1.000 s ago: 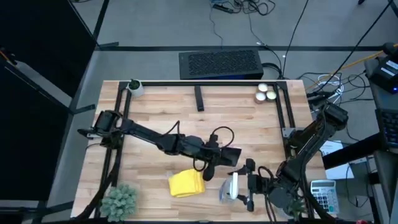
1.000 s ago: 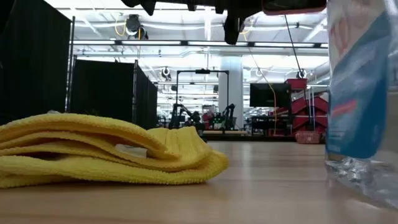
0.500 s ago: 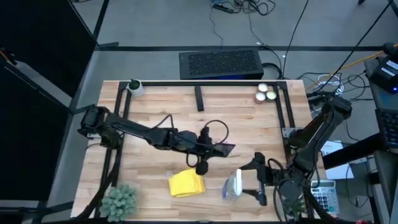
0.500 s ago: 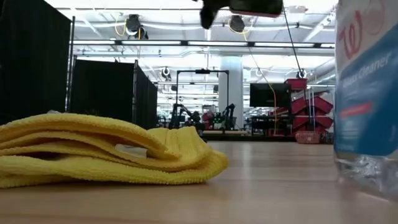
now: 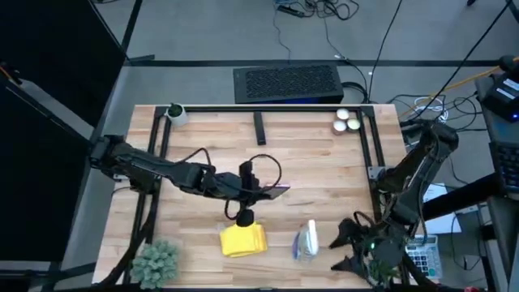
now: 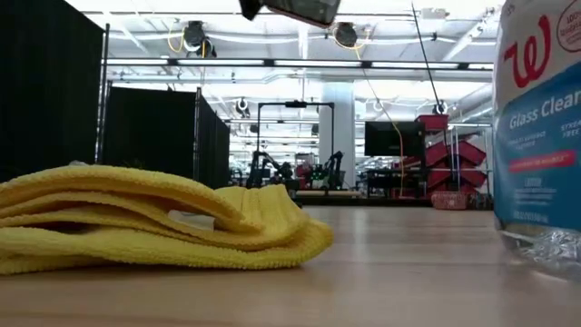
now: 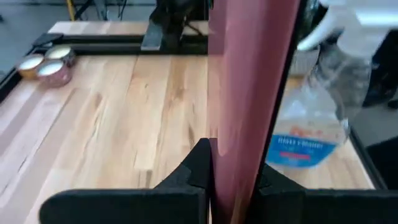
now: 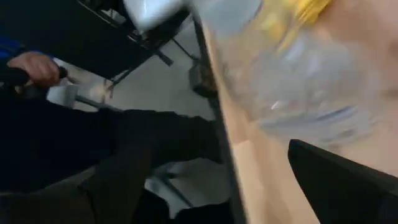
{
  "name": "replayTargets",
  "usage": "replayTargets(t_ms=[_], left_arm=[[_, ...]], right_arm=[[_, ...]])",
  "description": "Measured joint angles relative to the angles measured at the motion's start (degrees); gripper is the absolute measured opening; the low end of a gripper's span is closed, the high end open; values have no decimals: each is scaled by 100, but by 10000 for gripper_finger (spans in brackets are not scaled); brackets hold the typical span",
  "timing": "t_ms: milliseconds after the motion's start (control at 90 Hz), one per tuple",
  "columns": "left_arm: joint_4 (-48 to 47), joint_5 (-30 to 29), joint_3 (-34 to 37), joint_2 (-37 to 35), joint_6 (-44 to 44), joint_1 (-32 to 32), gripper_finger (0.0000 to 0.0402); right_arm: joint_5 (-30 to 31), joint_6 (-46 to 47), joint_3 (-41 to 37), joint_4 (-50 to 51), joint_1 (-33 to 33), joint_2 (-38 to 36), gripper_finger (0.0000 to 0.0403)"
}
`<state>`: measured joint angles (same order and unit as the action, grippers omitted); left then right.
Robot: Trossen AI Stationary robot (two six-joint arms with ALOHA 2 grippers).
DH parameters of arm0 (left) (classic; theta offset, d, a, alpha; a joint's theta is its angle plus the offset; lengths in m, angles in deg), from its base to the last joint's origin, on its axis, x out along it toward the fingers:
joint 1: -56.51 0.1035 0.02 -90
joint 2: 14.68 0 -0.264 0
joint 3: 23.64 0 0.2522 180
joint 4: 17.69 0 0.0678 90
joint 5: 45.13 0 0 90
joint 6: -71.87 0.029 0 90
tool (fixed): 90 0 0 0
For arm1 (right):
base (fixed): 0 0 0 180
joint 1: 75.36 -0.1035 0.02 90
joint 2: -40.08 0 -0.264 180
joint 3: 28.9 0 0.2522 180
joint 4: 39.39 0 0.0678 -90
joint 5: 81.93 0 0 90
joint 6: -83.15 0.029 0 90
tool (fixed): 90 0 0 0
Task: Apply microfiber cloth
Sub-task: Wipe the front of the pink cellphone with a yellow microfiber cloth
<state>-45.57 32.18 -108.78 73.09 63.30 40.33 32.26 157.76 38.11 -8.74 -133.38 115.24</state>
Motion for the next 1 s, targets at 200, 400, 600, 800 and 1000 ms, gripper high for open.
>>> replayTargets(t_ms=[200, 400, 600, 800, 1000], left_arm=[[-343, -2, 2, 13, -288, -297, 9], [-276, -94, 2, 13, -466, -498, 9], [-338, -133, 2, 13, -676, -652, 8], [-1130, -454, 2, 13, -1379, -760, 8], [-2072, -813, 2, 13, -1962, -901, 8]], right_arm=[[191, 75, 0, -2338, -51, 1506, 364], [525, -1057, 4, -5033, 148, 2654, 364], [981, -1495, 4, -4047, 485, 2736, 364], [1440, -1113, 4, -1540, 740, 2146, 364], [1610, -549, 4, 610, 907, 1473, 363]])
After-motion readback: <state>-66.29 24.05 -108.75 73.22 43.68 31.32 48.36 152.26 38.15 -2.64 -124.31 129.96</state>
